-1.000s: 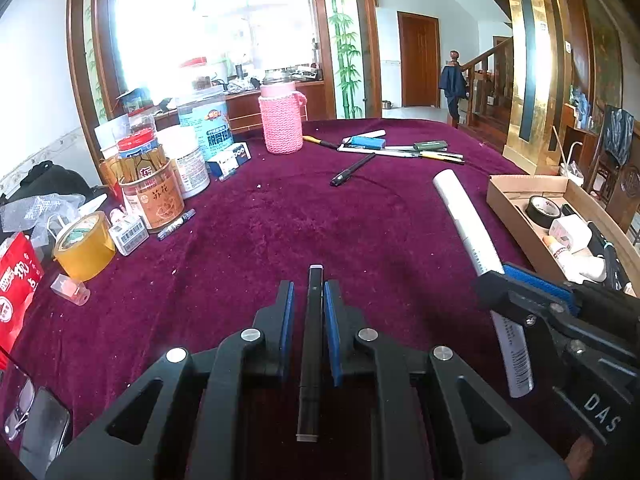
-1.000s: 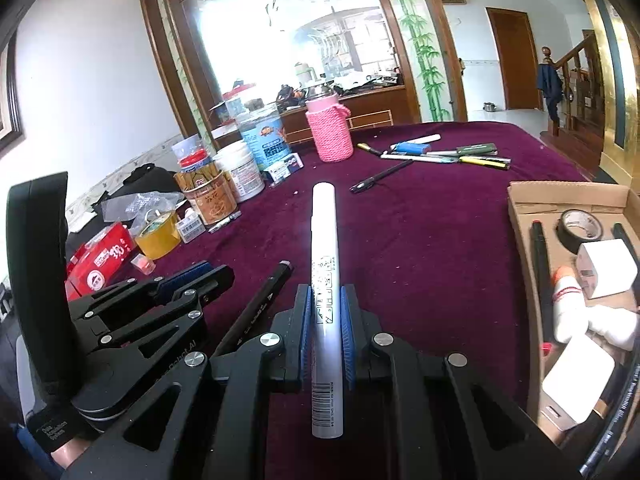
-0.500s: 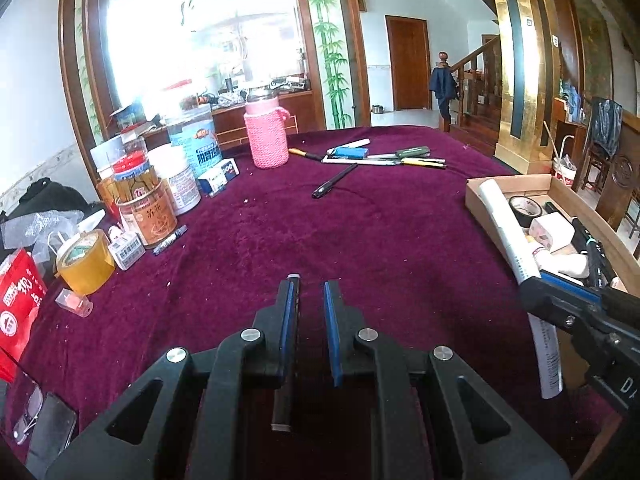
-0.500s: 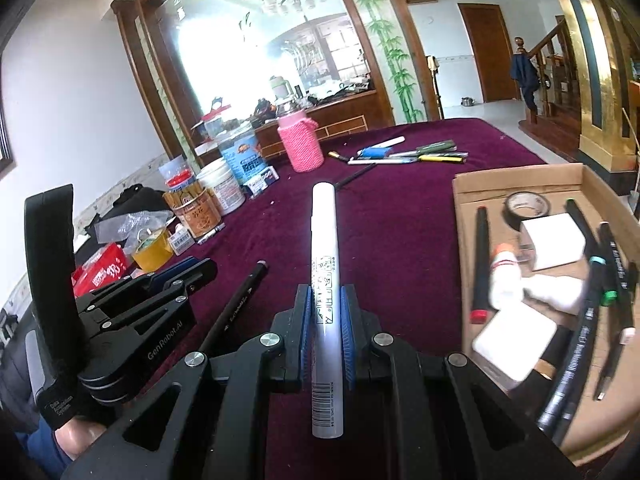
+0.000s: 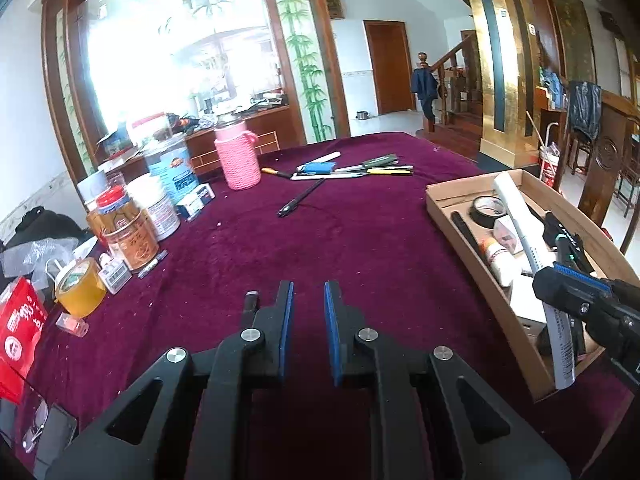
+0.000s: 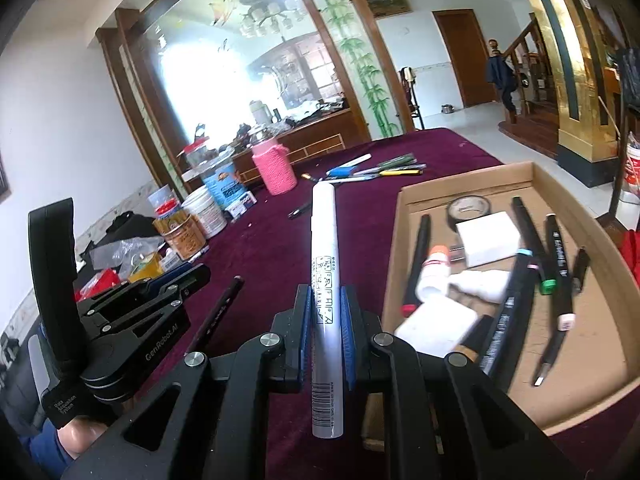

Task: Organize rigid objects
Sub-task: 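Carry the black marker and white paint marker over the tray with both tools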

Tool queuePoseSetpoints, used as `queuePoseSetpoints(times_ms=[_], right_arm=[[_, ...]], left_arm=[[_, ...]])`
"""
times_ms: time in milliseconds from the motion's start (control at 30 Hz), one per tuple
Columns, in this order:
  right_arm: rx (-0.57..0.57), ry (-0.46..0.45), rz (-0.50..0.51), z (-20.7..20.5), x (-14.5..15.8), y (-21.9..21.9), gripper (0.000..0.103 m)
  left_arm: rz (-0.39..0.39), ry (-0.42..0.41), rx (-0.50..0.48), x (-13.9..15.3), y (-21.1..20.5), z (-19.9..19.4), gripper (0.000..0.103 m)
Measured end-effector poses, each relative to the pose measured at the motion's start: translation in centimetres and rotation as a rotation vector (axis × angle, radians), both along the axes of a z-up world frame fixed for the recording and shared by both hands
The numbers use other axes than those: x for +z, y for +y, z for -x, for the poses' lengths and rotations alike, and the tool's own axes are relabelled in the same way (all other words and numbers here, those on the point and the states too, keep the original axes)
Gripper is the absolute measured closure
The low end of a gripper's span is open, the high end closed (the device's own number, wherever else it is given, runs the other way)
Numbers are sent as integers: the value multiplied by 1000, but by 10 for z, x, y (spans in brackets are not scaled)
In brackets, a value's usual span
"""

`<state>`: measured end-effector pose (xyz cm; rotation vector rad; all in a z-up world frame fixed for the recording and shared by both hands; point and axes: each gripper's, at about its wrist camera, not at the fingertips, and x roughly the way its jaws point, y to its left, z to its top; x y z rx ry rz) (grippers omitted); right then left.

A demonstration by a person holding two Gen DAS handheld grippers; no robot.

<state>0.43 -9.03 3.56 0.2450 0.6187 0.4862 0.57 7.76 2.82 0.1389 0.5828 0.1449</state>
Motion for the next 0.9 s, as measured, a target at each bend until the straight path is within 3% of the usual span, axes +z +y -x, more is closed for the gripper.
queuePoseSetpoints(times_ms=[500, 633, 733, 800, 900], right_arm=[[-58, -1, -54, 4, 0, -42, 90], [-52, 1, -57, 4, -1, -44, 90], [-46, -3, -56, 5, 0, -45, 90], [-43, -4, -60, 4, 0, -45, 90], [-36, -1, -70, 4, -2, -44, 90]], left_arm=[[-41, 3, -63, 7, -43, -5, 90], [79, 112, -67, 2, -17, -13, 90], [200, 234, -66, -2, 24, -24, 90], [240, 272, -35, -2, 48, -27, 89], [275, 349, -9, -8, 78, -35, 76]])
